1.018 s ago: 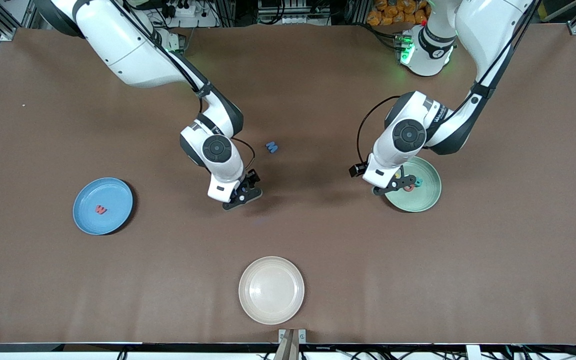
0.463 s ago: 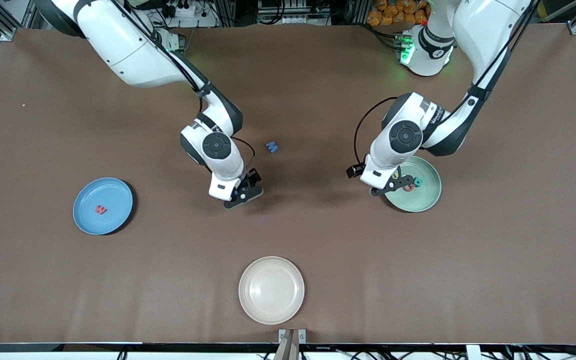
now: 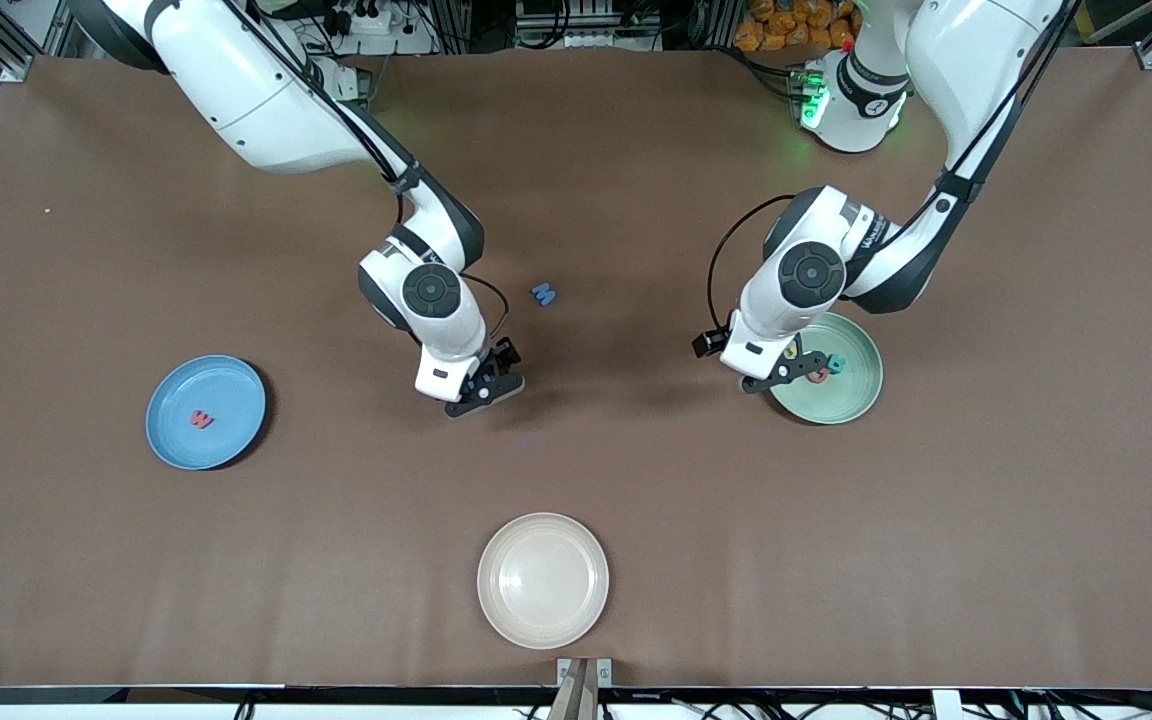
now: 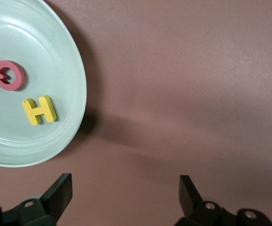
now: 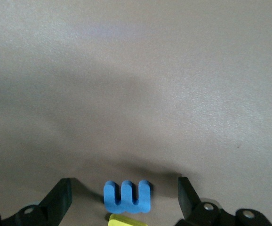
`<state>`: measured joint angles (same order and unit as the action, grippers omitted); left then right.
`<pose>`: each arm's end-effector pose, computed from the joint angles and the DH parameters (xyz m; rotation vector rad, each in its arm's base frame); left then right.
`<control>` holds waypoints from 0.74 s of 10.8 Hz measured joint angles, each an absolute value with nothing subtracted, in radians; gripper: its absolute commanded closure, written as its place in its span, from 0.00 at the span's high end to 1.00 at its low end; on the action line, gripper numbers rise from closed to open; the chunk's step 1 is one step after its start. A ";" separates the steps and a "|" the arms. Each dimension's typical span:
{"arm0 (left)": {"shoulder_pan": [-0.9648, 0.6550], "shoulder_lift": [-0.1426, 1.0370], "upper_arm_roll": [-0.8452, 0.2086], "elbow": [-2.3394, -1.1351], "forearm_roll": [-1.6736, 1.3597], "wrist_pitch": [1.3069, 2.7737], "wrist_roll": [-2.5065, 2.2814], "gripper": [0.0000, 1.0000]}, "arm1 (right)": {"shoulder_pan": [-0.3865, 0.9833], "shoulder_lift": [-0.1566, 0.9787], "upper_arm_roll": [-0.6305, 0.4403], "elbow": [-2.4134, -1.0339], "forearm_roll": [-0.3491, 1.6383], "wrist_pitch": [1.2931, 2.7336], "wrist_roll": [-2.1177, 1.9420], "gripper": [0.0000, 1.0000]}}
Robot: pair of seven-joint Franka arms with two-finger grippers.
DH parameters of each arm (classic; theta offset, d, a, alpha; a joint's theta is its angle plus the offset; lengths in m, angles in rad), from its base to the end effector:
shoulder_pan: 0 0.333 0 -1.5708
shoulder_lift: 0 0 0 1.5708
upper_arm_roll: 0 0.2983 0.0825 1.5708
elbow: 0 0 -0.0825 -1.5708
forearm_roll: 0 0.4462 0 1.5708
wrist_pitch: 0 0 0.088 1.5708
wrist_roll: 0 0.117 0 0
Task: Sort upper and lower case letters into plates
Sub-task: 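Grasp the blue E with the right gripper, then carry the E with the right gripper while the left gripper reaches the m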
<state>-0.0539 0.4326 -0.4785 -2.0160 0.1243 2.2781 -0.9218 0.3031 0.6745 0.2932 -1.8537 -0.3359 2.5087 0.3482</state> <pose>0.5359 -0.3188 0.1778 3.0867 0.5124 -0.2468 0.5505 0.3772 0.0964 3.0547 0.7079 0.0493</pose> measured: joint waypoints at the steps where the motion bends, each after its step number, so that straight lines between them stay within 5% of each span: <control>1: -0.054 0.435 -0.478 -2.015 0.124 2.278 -0.922 1.00 | 0.303 0.673 0.293 -1.854 -0.336 2.506 0.348 1.00; 2: -0.054 0.437 -0.478 -2.014 0.124 2.278 -0.922 1.00 | 0.303 0.672 0.292 -1.854 -0.336 2.504 0.349 1.00; 4: -0.054 0.439 -0.479 -2.011 0.124 2.278 -0.922 1.00 | 0.303 0.672 0.292 -1.854 -0.336 2.504 0.349 0.01; 8: -0.062 0.440 -0.481 -2.009 0.124 2.278 -0.922 1.00 | 0.302 0.650 0.292 -1.874 -0.336 2.505 0.386 0.00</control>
